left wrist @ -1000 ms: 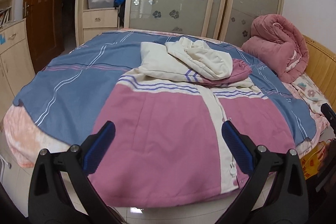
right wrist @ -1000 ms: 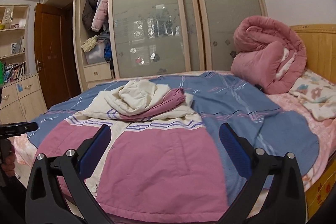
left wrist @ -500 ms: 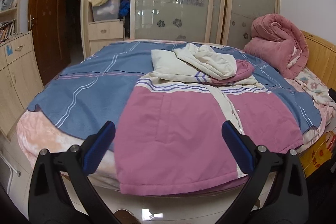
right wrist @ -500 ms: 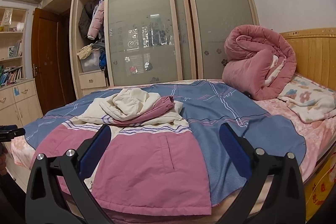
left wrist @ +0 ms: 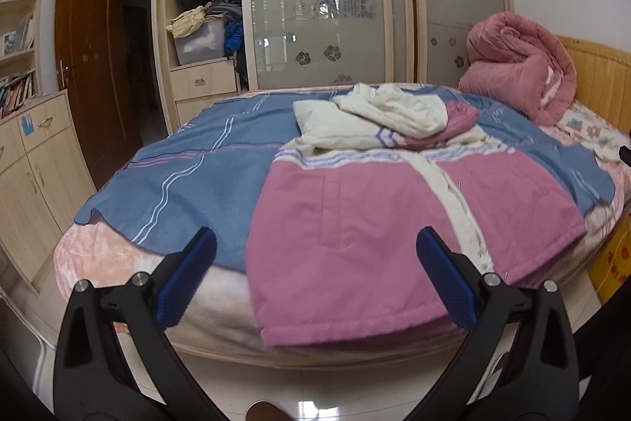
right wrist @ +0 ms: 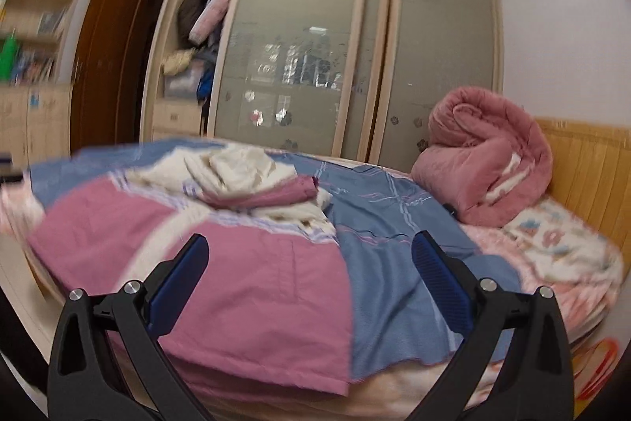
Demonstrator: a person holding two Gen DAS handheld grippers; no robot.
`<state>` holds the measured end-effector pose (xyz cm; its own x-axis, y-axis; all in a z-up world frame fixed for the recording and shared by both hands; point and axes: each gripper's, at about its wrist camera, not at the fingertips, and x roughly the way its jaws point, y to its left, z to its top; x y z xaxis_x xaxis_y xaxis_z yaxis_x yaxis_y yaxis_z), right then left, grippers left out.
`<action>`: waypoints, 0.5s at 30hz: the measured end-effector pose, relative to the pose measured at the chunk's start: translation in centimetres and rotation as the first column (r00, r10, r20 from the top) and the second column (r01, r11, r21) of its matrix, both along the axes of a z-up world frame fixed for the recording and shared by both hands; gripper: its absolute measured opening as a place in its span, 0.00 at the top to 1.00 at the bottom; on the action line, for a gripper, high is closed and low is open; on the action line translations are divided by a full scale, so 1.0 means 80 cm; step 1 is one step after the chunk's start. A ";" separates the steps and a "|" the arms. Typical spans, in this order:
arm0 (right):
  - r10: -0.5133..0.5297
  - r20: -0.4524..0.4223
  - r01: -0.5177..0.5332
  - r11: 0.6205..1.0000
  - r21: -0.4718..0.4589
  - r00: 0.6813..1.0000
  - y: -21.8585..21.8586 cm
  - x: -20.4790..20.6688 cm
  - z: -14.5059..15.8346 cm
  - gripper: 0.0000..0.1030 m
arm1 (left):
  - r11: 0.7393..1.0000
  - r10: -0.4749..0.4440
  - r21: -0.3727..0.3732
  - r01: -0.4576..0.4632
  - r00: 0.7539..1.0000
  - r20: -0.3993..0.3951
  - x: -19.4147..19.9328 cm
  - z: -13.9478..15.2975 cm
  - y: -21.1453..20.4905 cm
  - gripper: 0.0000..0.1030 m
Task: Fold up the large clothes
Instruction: 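Grasp the pink jacket hem with the left tool while the right tool grasps it too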
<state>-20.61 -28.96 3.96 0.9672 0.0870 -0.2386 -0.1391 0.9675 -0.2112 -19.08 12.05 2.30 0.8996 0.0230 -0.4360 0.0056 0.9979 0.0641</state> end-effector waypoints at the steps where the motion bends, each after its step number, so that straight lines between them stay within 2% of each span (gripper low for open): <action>1: 0.003 -0.006 -0.004 1.000 -0.026 1.000 -0.001 -0.002 -0.007 0.01 | 1.000 0.000 0.008 0.000 1.000 -0.007 -0.004 -0.008 0.003 0.02; 4: 0.017 -0.064 -0.024 0.993 -0.118 0.998 -0.008 -0.004 -0.039 0.01 | 0.996 0.030 0.080 -0.027 0.999 -0.037 -0.009 -0.033 0.007 0.02; 9: 0.016 -0.181 -0.048 0.983 -0.179 0.983 -0.013 0.014 -0.081 0.01 | 0.967 0.055 0.252 -0.049 0.998 -0.020 -0.020 -0.066 -0.002 0.02; 11: 0.031 -0.166 -0.070 0.969 -0.238 0.986 -0.005 0.014 -0.088 0.01 | 0.946 0.046 0.323 -0.026 0.997 -0.054 -0.018 -0.084 -0.010 0.02; 12: 0.051 -0.139 -0.092 0.949 -0.303 0.989 0.003 0.010 -0.093 0.01 | 0.934 0.044 0.356 -0.019 0.997 -0.063 -0.018 -0.089 -0.013 0.02; 13: 0.064 -0.123 -0.104 0.928 -0.359 0.990 0.008 0.008 -0.097 0.01 | 0.910 0.031 0.414 -0.004 0.998 -0.060 -0.019 -0.097 -0.019 0.02; 14: 0.078 -0.094 -0.112 0.887 -0.449 0.993 0.014 0.002 -0.104 0.01 | 0.875 0.013 0.484 0.011 0.999 -0.045 -0.022 -0.103 -0.027 0.02; 15: 0.095 -0.062 -0.114 0.833 -0.541 0.994 0.021 -0.004 -0.113 0.01 | 0.804 -0.022 0.594 0.027 1.000 -0.016 -0.028 -0.113 -0.036 0.02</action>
